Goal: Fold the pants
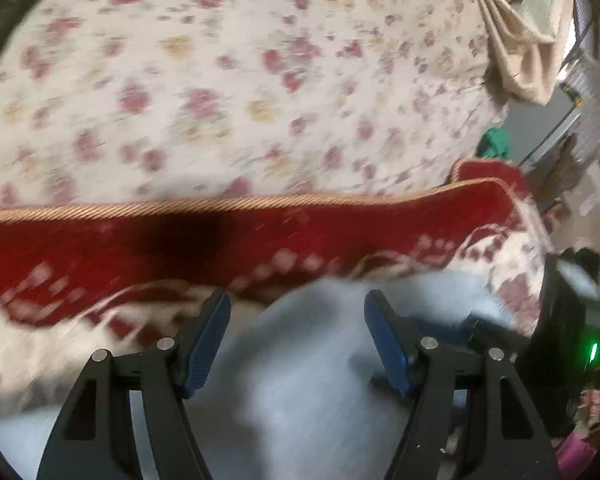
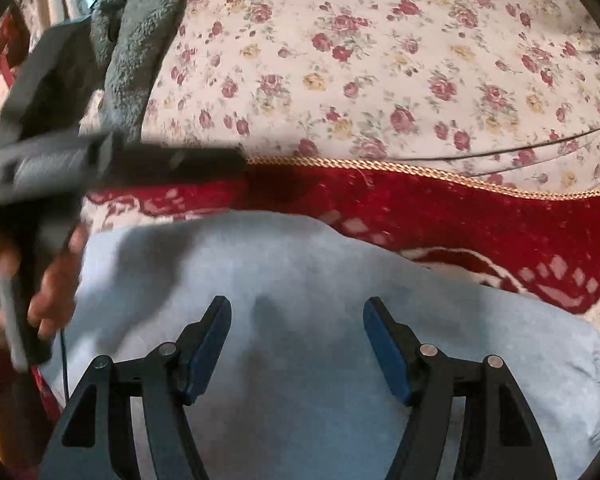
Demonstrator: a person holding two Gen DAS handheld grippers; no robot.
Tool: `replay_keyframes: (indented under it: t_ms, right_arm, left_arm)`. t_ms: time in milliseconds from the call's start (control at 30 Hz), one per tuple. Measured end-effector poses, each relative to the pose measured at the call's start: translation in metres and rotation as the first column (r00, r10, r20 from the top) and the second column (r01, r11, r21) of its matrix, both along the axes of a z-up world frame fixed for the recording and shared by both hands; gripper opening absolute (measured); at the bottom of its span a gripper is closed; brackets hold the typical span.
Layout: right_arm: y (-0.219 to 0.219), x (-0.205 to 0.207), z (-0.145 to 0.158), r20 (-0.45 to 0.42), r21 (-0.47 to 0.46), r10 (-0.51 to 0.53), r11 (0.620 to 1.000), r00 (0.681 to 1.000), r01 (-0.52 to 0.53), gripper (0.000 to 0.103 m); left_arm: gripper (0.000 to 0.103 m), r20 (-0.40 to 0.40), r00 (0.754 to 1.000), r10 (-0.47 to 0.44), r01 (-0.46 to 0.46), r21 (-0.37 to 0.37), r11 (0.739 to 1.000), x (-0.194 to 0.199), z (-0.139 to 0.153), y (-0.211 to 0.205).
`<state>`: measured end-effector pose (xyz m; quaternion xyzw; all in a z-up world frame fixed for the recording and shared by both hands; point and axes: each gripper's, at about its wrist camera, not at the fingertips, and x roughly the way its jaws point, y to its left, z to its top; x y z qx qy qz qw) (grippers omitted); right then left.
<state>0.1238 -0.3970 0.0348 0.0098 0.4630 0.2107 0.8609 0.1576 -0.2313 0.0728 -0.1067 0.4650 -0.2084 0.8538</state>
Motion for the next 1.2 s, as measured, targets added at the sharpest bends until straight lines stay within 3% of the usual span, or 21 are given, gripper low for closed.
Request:
replay_keyframes:
  t_ms: [133,300,367,500,667,733,900,1067,1200]
  right_arm:
    - [0.014,-0.011,0.001,-0.026,0.038,0.008,0.999,1.0,-0.007,0.073]
    - [0.03,-0.023,-0.017,-0.03,-0.035,-0.021,0.999,0.999,0.019,0.073]
    - [0.033,-0.022,-0.025,-0.026,-0.064,-0.023,0.998,0.999,0.021,0.074]
    - [0.041,-0.032,-0.017,-0.001,-0.125,-0.041,0.991,0.999,0.04,0.075]
    - [0.052,-0.069,0.012,0.015,-0.056,-0.013,0.998,1.0,0.013,0.075]
    - [0.059,-0.085,0.023,0.036,-0.028,0.002,1.0,0.999,-0.001,0.076]
    - [0.099,-0.109,0.032,0.017,0.054,0.102,0.993,0.995,-0.103,0.076]
    - [0.145,-0.127,0.033,0.005,0.078,0.185,0.98,0.983,-0.185,0.076]
    - [0.179,-0.141,0.036,0.005,0.192,0.283,0.941,0.959,-0.279,0.077]
  left_arm:
    - [0.069,0.018,0.997,0.075,-0.077,0.099,0.992,-0.041,-0.002,0.035]
    - [0.073,0.038,0.983,0.177,-0.181,0.16,0.97,-0.086,-0.007,0.075]
    - [0.079,-0.007,0.974,0.226,-0.223,0.15,0.963,-0.099,-0.021,0.091]
    - [0.079,-0.05,0.963,0.263,-0.254,0.139,0.957,-0.107,-0.052,0.106]
    - [0.08,0.014,0.959,0.284,-0.284,0.128,0.95,-0.132,-0.033,0.109]
    - [0.088,0.034,0.954,0.298,-0.3,0.107,0.948,-0.147,-0.022,0.114]
    - [0.09,0.07,0.908,0.412,-0.417,0.084,0.905,-0.196,-0.003,0.155]
    - [0.09,0.101,0.834,0.543,-0.551,0.084,0.83,-0.252,0.009,0.21]
    - [0.093,0.063,0.766,0.64,-0.642,0.02,0.767,-0.289,0.007,0.252]
